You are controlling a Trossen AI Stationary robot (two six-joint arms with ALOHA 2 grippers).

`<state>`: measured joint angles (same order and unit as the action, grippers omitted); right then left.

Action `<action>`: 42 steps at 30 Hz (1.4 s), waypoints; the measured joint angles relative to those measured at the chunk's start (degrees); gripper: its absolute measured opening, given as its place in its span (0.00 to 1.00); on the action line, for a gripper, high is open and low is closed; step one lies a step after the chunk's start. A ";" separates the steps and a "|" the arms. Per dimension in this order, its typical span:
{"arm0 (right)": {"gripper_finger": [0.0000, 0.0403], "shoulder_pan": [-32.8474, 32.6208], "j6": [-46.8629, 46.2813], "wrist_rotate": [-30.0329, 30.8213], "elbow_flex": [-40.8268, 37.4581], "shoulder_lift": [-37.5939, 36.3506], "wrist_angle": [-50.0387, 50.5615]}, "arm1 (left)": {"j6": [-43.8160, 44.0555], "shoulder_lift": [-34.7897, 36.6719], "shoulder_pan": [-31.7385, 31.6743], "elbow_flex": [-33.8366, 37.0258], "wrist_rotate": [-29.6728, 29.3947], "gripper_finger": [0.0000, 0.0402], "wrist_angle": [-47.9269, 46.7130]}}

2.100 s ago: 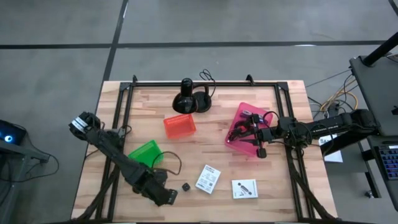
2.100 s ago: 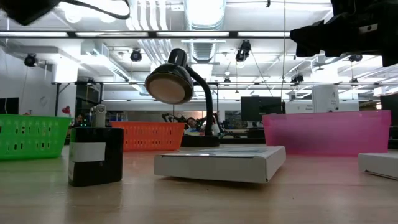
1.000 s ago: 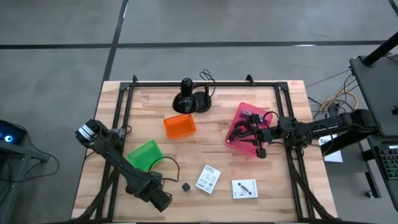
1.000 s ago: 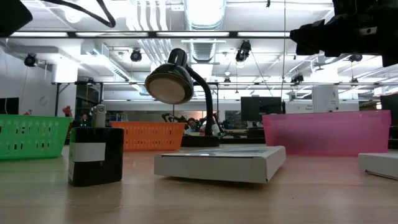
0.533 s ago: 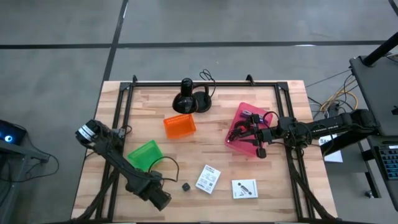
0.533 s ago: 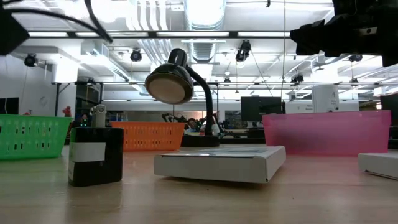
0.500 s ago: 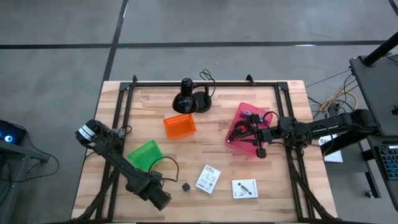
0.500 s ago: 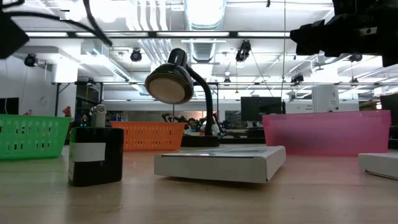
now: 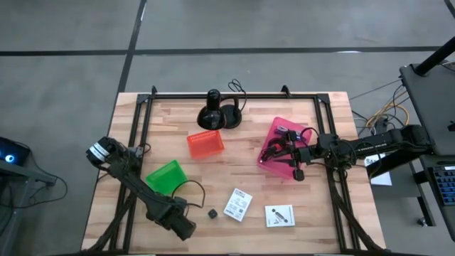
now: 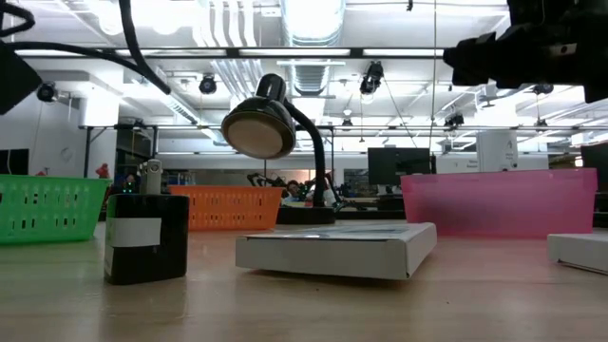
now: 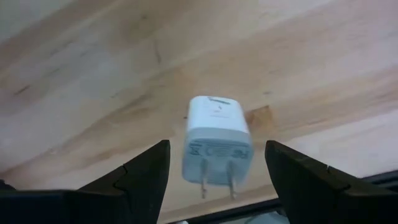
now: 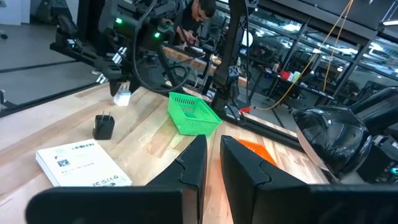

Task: Pick and place items into bin
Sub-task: Put the white charger adapter into the green bin

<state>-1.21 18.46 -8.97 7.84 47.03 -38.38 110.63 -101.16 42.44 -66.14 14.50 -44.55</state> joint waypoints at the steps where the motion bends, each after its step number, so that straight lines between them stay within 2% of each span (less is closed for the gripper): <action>1: 0.09 0.00 0.00 0.00 -0.02 0.00 0.07 | -0.02 0.00 -0.01 0.03 -0.02 0.61 0.01; 10: 0.09 0.00 0.13 0.00 -0.02 0.00 0.07 | -3.21 0.00 -0.04 0.17 0.01 0.61 0.49; 27: 0.09 0.00 0.15 -0.01 -0.02 0.00 0.09 | -1.51 0.00 -0.07 3.53 0.15 0.61 0.61; 31: 0.09 -0.01 0.15 -0.01 -0.02 0.00 0.12 | -1.51 0.00 -0.08 3.42 0.36 0.54 0.90; 38: 0.09 0.00 0.08 0.00 -0.02 0.00 0.13 | -1.74 0.04 -0.11 3.42 2.75 0.34 0.95; 42: 0.09 0.00 0.15 0.00 -0.02 0.00 0.14 | -8.34 0.04 -0.11 2.78 3.03 0.34 1.46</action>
<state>-1.21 18.61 -8.97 7.81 47.03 -38.24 102.29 -101.12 42.33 -63.36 17.53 -43.09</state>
